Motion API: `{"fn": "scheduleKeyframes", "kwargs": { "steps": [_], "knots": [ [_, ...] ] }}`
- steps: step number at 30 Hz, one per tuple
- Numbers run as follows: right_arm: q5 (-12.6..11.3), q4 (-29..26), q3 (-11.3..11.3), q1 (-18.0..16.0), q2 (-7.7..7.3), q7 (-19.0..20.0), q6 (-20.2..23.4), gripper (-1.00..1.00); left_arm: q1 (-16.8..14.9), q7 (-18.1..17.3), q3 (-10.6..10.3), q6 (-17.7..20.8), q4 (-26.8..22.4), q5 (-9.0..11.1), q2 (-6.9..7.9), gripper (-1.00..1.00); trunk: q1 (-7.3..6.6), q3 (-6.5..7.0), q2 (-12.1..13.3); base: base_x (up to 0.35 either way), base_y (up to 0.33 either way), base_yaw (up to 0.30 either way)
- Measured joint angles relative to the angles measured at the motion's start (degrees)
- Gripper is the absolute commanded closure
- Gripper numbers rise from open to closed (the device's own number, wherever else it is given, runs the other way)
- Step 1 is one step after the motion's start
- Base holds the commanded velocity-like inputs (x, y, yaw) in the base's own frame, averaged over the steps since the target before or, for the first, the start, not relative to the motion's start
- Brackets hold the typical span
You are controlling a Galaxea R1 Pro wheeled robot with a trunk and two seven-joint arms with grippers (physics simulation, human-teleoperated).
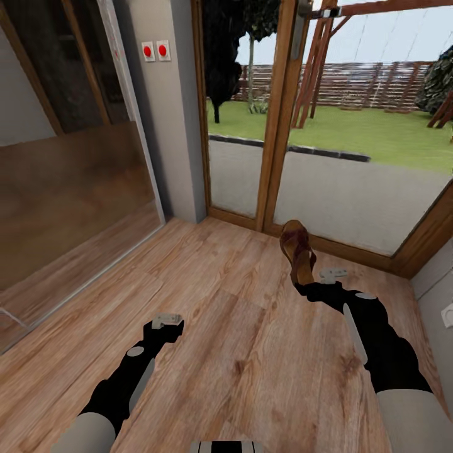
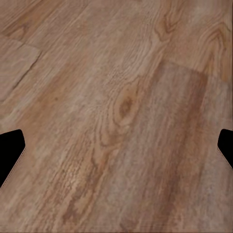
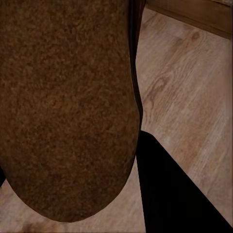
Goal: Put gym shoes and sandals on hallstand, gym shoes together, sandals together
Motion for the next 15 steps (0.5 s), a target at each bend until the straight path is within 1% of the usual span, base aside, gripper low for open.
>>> {"fn": "scheduleKeyframes", "kwargs": {
  "steps": [5,12,15],
  "knots": [
    [0.0,0.0,0.1,0.0,0.0,0.0,0.0,1.0,0.0,0.0,0.0,0.0,0.0,0.0,0.0,-1.0,-0.13,1.57,0.1,0.0,0.0,0.0],
    [0.0,0.0,0.1,0.0,0.0,0.0,0.0,1.0,0.0,0.0,0.0,0.0,0.0,0.0,0.0,-1.0,-0.13,2.22,0.1,0.0,0.0,0.0],
    [0.0,0.0,0.1,0.0,0.0,0.0,0.0,1.0,0.0,0.0,0.0,0.0,0.0,0.0,0.0,-1.0,-0.21,3.16,0.1,0.0,0.0,0.0]
  ]
}}
